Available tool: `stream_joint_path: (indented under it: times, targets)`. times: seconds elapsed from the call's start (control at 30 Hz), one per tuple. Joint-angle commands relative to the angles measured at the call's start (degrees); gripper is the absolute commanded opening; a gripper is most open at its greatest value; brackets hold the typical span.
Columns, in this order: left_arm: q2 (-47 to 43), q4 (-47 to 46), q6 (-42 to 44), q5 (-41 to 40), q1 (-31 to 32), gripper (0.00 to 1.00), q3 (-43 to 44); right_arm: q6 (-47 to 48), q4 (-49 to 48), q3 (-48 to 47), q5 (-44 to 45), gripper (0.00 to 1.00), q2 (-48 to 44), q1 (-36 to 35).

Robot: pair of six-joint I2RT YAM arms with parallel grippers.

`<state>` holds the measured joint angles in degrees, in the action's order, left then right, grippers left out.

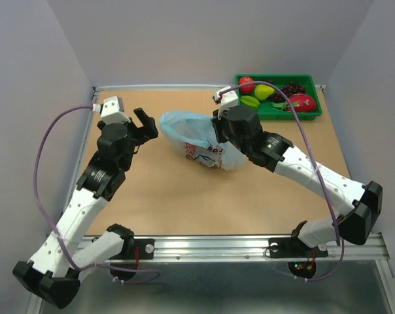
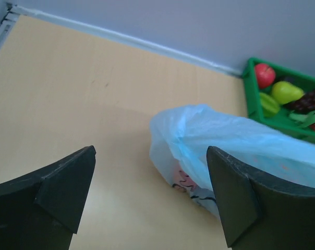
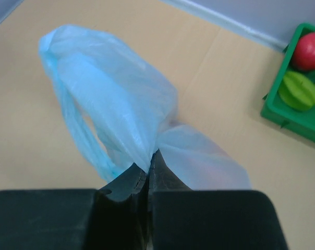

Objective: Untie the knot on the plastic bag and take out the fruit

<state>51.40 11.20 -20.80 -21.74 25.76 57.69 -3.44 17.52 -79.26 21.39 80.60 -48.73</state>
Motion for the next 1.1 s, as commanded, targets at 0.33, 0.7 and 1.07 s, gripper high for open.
stream_joint_path:
  times: [0.33,0.7,1.07]
  targets:
    - [-6.3,-14.0,-28.3,10.5,5.5,0.99,-23.8,-10.5,-7.4,7.5,-7.9,0.01,1.0,0.2]
    - [-0.4,-29.2,-40.8,4.7,5.5,0.99,-28.1,-11.1,-8.3,10.5,-8.8,0.01,-1.3,0.2]
    - [11.7,-35.0,-42.7,4.7,6.1,0.99,-22.5,-11.9,-9.3,14.2,-10.2,0.01,-3.5,0.2]
